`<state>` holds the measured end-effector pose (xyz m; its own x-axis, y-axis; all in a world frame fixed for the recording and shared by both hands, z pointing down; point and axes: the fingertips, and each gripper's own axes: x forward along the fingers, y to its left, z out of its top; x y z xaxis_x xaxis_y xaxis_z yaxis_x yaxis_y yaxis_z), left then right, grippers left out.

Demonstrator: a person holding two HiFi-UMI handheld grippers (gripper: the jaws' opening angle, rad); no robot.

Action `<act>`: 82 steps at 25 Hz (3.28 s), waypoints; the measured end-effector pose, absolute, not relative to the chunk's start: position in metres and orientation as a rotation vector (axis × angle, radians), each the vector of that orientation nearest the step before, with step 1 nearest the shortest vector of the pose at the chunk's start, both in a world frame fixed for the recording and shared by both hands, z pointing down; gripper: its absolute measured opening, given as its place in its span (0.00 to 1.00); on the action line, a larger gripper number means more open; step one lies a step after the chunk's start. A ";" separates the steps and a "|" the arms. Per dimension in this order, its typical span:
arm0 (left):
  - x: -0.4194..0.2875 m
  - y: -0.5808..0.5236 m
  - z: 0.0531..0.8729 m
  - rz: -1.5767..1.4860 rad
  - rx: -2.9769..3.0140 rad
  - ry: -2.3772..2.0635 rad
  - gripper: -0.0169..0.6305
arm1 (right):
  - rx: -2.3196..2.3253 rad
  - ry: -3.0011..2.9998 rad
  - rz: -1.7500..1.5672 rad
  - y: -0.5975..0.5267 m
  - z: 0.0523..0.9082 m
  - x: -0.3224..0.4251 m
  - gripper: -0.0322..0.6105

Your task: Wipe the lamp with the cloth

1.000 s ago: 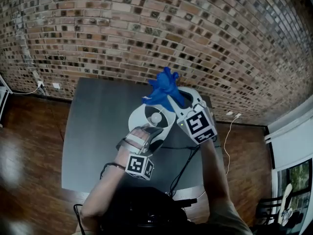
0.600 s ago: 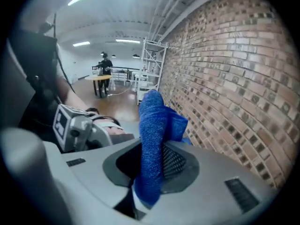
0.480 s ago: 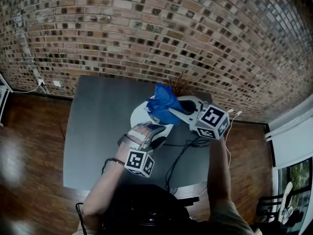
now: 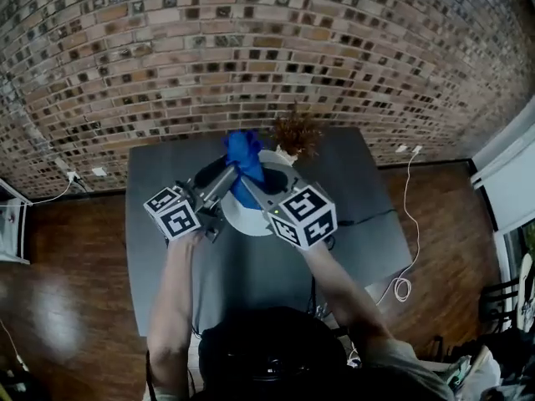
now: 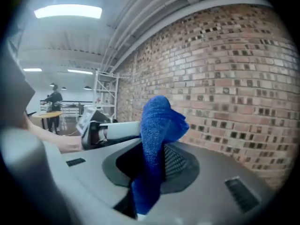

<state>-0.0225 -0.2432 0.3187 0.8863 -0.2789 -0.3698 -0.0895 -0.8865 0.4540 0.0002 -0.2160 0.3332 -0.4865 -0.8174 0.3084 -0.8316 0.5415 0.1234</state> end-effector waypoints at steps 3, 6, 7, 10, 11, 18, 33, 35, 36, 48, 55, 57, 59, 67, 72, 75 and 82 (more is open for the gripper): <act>-0.008 -0.241 0.332 -0.442 2.750 -0.345 0.20 | 1.371 -2.339 0.133 -0.214 0.357 0.009 0.19; 0.001 -0.221 0.323 -0.393 2.891 -0.281 0.25 | 1.481 -2.274 0.019 -0.190 0.333 0.039 0.19; 0.000 -0.213 0.314 -0.438 2.901 -0.215 0.25 | 1.558 -2.269 -0.038 -0.183 0.318 0.050 0.19; 0.002 -0.201 0.306 -0.495 2.883 -0.027 0.20 | 1.722 -2.350 -0.057 -0.167 0.292 0.061 0.19; 0.004 -0.201 0.312 -0.465 2.888 -0.005 0.20 | 1.742 -2.390 -0.008 -0.164 0.294 0.058 0.19; -0.007 -0.215 0.317 -0.544 2.774 0.133 0.20 | 1.737 -2.601 0.398 -0.181 0.332 0.013 0.19; 0.025 -0.177 0.339 -0.031 3.246 0.333 0.13 | 1.917 -2.272 0.160 -0.165 0.318 0.085 0.19; 0.028 -0.175 0.350 0.039 3.276 0.373 0.15 | 1.919 -2.278 0.115 -0.161 0.309 0.086 0.19; 0.029 -0.175 0.350 0.043 3.273 0.389 0.13 | 1.886 -2.323 0.150 -0.161 0.313 0.077 0.19; 0.041 -0.161 0.368 0.275 3.501 0.360 0.11 | 1.887 -2.170 0.140 -0.162 0.335 0.121 0.19; 0.038 -0.159 0.375 0.324 3.534 0.329 0.11 | 1.761 -2.108 0.022 -0.182 0.358 0.114 0.19; 0.041 -0.160 0.376 0.337 3.547 0.320 0.12 | 1.771 -2.098 -0.061 -0.209 0.346 0.139 0.19; 0.040 -0.160 0.377 0.335 3.554 0.302 0.13 | 1.636 -2.235 -0.138 -0.239 0.339 0.125 0.19; 0.039 -0.169 0.378 0.426 3.560 0.197 0.13 | 1.815 -1.977 -0.041 -0.272 0.358 0.194 0.19; 0.039 -0.164 0.359 0.312 3.536 0.078 0.18 | 2.084 -2.217 0.328 -0.165 0.377 0.257 0.19; 0.039 -0.141 0.331 0.185 3.497 -0.036 0.34 | 1.881 -2.589 0.701 -0.105 0.402 0.221 0.19; 0.061 -0.121 0.415 1.012 3.538 0.067 0.55 | 1.507 -2.935 0.754 -0.109 0.397 0.094 0.19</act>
